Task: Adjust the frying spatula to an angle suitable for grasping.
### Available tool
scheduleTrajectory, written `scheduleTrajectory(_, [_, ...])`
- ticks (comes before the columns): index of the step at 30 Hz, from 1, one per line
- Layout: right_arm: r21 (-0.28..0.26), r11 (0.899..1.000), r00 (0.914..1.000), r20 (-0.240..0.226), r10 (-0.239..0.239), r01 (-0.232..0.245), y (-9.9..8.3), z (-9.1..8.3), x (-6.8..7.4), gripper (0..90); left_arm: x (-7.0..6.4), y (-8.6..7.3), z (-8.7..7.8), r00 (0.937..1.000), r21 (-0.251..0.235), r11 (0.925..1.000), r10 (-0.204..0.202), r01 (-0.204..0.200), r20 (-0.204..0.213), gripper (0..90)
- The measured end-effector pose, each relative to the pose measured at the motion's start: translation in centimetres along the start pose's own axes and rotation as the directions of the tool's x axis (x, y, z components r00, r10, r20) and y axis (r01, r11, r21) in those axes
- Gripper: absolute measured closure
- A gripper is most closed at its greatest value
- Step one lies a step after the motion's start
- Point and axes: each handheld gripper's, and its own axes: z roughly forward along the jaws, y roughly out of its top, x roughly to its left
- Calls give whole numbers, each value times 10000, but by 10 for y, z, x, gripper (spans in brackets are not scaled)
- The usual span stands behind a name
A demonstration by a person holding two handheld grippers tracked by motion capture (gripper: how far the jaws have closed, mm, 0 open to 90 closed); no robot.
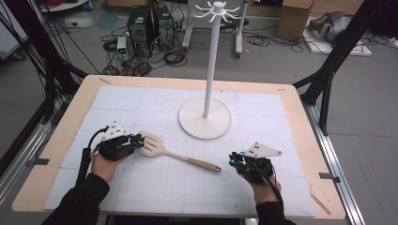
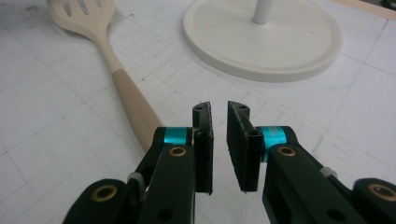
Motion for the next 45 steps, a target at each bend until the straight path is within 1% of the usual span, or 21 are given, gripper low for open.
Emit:
scheduleTrajectory(3, [35,9999,9999,37,163,-163,-3,-1,-3,820,1,-1,1,10000,242,9997,41,-40,-45,766])
scheduleTrajectory(7, [-39,9997,9997,23,257,-257,-3,-1,-3,814,-1,-2,1,10000,336,9994,85,-84,-36,764])
scheduleTrajectory(10, [23,9999,9999,-19,148,-148,-3,-1,-2,814,-2,-4,3,9998,605,9980,196,-196,8,778])
scheduleTrajectory(12, [90,9999,9997,-224,57,-55,-3,-1,0,814,-2,-5,5,9997,778,9967,234,-234,15,784])
scheduleTrajectory(13, [100,9997,9988,-452,-204,209,-3,0,3,814,-3,-6,6,9998,806,9965,223,-222,1,785])
scheduleTrajectory(19, [97,9994,9982,-492,-336,341,-1,1,6,818,-3,-6,8,9997,794,9966,214,-208,-69,803])
scheduleTrajectory(20, [92,9994,9981,-522,-342,347,-2,1,6,818,-2,-7,8,9996,930,9953,275,-269,-43,824])
scheduleTrajectory(22, [80,9994,9978,-587,-317,323,-2,1,6,818,-3,-8,10,9995,1102,9934,308,-304,-26,838])
scheduleTrajectory(23, [-95,9995,9970,-712,-300,294,-1,0,7,818,-3,-9,11,9995,1304,9910,315,-315,23,863])
scheduleTrajectory(24, [-95,9995,9970,-712,-300,294,-1,0,7,818,-3,-11,13,9994,1398,9896,345,-344,20,863])
scheduleTrajectory(25, [-159,9993,9966,-750,-342,331,0,-2,8,826,-5,-14,14,9996,1351,9904,297,-297,26,877])
scheduleTrajectory(28, [-196,9991,9963,-775,-381,367,1,-1,9,847,-4,-15,14,9998,1323,9910,211,-219,70,882])
scheduleTrajectory(31, [-120,9982,9924,-1077,-603,594,2,3,15,881,-5,-15,12,9996,1344,9905,267,-280,115,887])
scheduleTrajectory(33, [-134,9979,9910,-1174,-644,632,3,3,17,885,-5,-15,12,9995,1343,9905,276,-290,120,888])
scheduleTrajectory(34, [-183,9973,9877,-1385,-731,713,4,5,19,890,-6,-15,12,9996,1336,9907,236,-251,124,888])
scheduleTrajectory(37, [-108,9969,9869,-1406,-785,777,4,7,21,890,-6,-16,12,9996,1348,9905,243,-259,135,890])
scheduleTrajectory(39, [40,9967,9891,-1233,-800,811,4,12,21,890,-6,-16,11,9996,1372,9902,224,-246,177,891])
scheduleTrajectory(41, [-39,9981,9909,-1198,-617,617,6,14,16,890,-6,-16,10,9992,1449,9889,313,-343,233,890])
scheduleTrajectory(43, [-40,9983,9928,-1038,-590,589,8,18,13,890,-8,-16,8,9989,1469,9884,355,-395,299,890])
scheduleTrajectory(44, [-20,9989,9946,-926,-472,472,10,21,9,890,-8,-17,7,9988,1493,9879,364,-407,315,890])
scheduleTrajectory(45, [-31,9987,9950,-858,-519,518,11,23,7,890,-9,-17,7,9988,1515,9876,361,-407,329,890])
